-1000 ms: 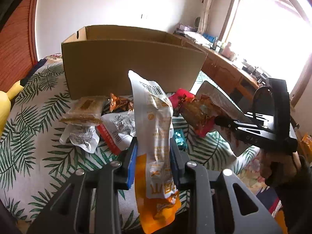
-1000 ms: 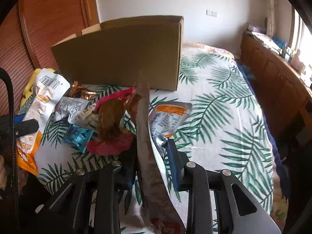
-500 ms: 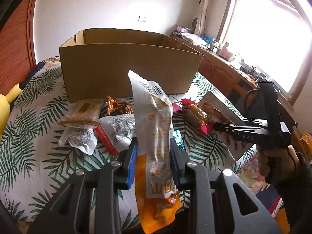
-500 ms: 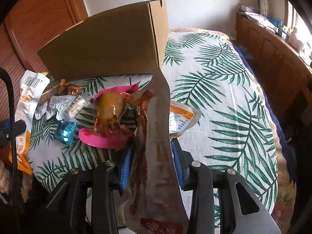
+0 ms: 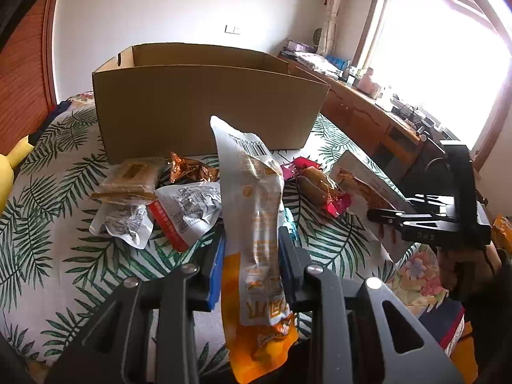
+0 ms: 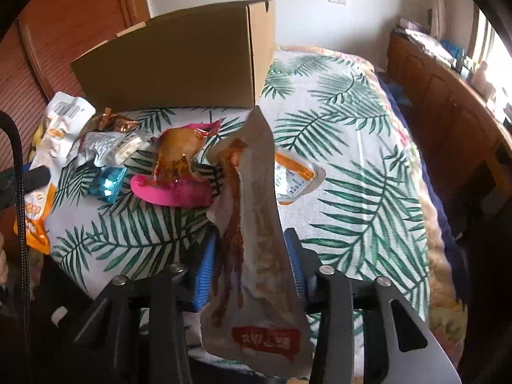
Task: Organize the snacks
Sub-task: 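Close left tool on white-orange packet while right tool grasps chicken-feet packet, lift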
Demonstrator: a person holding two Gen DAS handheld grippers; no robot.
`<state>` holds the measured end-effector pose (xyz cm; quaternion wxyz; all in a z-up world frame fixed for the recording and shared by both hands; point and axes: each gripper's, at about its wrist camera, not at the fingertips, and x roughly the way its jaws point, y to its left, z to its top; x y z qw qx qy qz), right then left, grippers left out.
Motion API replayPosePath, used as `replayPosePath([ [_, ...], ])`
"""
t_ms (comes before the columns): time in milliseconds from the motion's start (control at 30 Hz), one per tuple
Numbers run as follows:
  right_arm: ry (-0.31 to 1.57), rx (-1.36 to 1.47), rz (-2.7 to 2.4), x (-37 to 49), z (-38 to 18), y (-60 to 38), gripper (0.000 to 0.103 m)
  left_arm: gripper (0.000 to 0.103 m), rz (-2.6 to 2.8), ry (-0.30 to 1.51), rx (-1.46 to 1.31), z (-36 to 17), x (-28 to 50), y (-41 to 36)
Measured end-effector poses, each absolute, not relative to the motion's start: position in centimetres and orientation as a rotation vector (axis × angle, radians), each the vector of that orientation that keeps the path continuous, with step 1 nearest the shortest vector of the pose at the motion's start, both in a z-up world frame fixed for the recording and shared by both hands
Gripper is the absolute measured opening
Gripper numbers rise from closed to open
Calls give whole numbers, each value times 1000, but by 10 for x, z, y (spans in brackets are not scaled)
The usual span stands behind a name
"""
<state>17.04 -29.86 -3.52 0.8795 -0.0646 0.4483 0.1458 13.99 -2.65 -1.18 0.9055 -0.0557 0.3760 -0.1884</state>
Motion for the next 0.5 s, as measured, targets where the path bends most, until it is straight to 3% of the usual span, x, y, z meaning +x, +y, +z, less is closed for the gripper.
replayPosePath([
  [133, 879, -162, 296, 159, -27, -296, 26, 28, -392, 779, -115, -13, 139, -28],
  [500, 766, -178, 307, 155, 6, -289, 23, 28, -402, 773, -136, -11, 139, -26],
])
